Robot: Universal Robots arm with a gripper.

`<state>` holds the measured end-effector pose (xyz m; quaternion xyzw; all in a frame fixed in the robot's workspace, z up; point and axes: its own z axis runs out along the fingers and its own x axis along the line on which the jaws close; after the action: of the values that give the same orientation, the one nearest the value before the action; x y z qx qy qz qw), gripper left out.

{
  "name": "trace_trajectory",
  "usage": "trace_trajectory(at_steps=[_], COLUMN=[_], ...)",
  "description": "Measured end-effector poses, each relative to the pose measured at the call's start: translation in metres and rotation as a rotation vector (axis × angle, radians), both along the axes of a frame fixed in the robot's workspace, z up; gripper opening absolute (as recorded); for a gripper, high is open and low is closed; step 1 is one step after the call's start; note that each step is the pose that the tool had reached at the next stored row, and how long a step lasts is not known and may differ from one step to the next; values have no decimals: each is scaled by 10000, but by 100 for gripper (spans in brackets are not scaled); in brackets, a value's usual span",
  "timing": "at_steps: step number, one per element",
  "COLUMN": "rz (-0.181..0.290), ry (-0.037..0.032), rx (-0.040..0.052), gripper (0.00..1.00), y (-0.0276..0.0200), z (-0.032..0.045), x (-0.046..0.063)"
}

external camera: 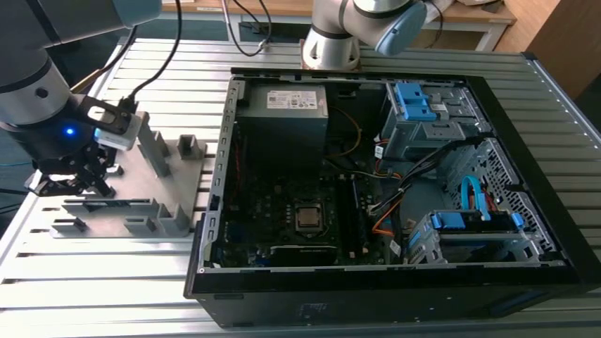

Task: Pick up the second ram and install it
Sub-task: 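Pick up the second ram and move it above second insertion slot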

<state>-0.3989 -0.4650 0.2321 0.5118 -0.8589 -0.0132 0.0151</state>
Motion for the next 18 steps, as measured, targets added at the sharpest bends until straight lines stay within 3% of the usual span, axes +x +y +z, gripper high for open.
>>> trace_trajectory(at_steps=[18], rz=[706], ry=[-1], rx=[0], gripper=[10], y=[0], z=[0], x=[0])
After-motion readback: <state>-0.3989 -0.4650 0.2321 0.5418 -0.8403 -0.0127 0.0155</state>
